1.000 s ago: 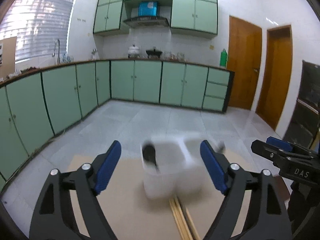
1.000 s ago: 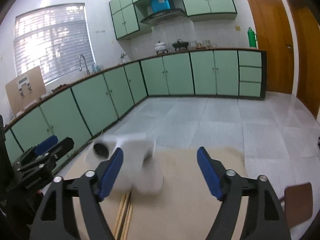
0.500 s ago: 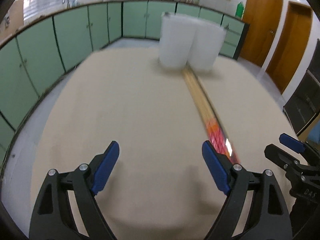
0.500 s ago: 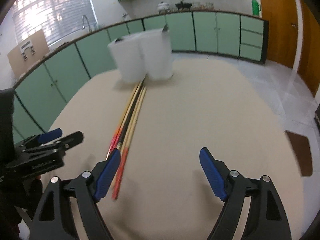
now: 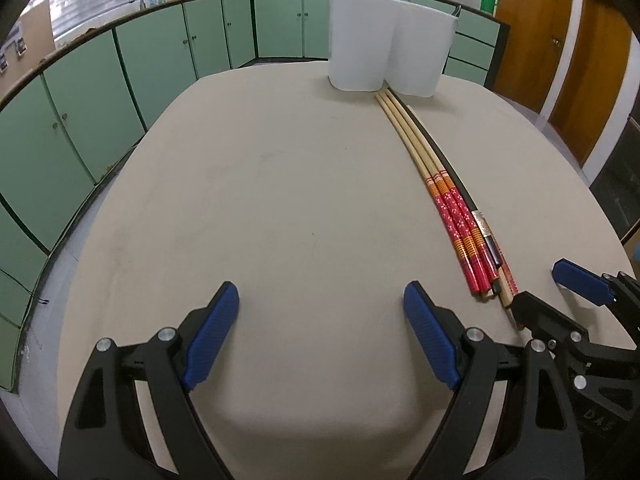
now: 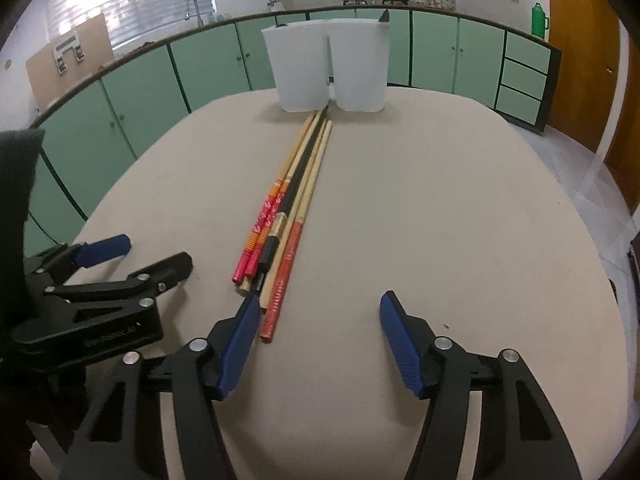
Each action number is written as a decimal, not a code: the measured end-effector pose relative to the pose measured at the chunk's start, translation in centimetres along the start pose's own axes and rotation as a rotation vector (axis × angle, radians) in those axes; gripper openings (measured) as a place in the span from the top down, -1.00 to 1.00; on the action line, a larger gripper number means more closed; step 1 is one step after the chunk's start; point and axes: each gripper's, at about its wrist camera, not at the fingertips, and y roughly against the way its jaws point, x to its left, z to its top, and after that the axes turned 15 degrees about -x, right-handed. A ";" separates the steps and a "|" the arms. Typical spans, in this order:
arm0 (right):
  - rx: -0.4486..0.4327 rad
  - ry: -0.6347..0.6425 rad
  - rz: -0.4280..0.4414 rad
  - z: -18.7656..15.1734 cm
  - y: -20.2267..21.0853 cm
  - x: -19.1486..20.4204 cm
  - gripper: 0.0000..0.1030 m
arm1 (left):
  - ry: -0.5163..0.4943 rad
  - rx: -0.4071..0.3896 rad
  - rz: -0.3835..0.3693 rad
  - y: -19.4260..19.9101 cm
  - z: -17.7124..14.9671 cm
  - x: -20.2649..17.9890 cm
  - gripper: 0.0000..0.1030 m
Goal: Organize utensils
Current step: 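Move both open tools back down to the chopsticks on the mat, then grasp a single red-and-wood chopstick with the right tool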
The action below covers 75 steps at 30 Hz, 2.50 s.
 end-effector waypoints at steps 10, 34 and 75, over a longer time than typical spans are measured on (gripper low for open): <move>-0.010 -0.029 -0.053 -0.1 0.4 -1.6 0.03 | 0.004 -0.001 0.009 -0.1 0.2 -0.5 -0.60; -0.015 -0.049 -0.067 0.0 0.4 -3.1 0.89 | -0.063 -0.026 -0.063 -0.5 1.0 -4.6 -0.62; -0.015 -0.027 -0.006 -0.7 1.5 -3.4 0.45 | -0.032 0.006 -0.010 -0.4 0.2 -2.5 -0.68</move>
